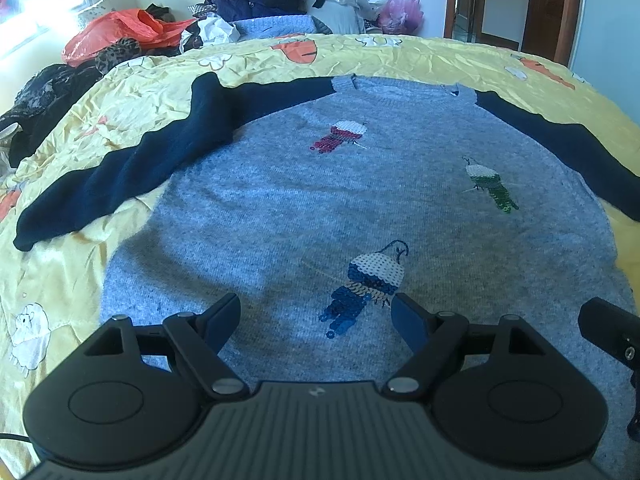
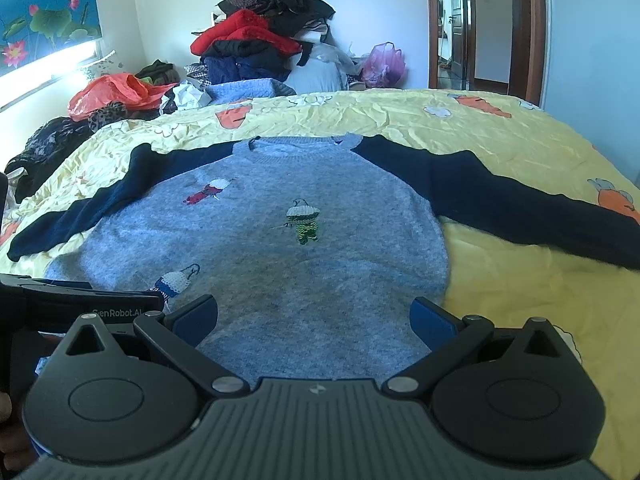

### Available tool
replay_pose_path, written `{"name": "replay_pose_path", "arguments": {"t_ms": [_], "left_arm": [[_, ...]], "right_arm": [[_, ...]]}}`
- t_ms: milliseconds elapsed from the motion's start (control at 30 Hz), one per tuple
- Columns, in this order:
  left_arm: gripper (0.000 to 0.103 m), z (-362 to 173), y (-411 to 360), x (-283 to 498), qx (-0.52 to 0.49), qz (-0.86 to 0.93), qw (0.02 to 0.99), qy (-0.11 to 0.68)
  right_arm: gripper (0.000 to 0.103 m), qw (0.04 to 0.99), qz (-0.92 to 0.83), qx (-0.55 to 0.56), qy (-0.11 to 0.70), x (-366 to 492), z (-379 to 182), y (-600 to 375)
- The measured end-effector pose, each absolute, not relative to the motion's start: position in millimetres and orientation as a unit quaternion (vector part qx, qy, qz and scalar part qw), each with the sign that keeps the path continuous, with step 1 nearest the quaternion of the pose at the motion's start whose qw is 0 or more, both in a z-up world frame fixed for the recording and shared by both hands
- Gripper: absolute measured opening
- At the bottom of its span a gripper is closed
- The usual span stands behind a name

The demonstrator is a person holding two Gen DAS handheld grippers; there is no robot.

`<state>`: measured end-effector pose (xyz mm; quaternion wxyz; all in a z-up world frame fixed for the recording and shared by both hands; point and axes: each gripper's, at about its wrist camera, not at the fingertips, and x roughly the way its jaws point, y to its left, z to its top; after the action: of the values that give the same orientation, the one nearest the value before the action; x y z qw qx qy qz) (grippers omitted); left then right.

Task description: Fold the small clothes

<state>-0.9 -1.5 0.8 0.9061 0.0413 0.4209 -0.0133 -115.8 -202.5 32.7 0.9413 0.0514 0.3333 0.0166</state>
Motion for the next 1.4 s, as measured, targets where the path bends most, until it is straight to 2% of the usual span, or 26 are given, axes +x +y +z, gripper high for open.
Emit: {"name": "replay_pose_path", "arguments": {"t_ms": [800, 1400], "left_arm": [[0.083, 0.2, -2.0, -1.7, 0.049, -0.014, 0.906, 0.419], [0.083, 3.7, -22.8, 5.9, 0.068, -0.020, 0.907, 0.414]], "right_arm": [[0.103, 0.941, 0.014, 0.060, 0.332, -115.0, 32.4, -205.2], [0.103, 0.935, 0.023, 0.121, 0.334, -108.8, 24.8, -233.8]]}}
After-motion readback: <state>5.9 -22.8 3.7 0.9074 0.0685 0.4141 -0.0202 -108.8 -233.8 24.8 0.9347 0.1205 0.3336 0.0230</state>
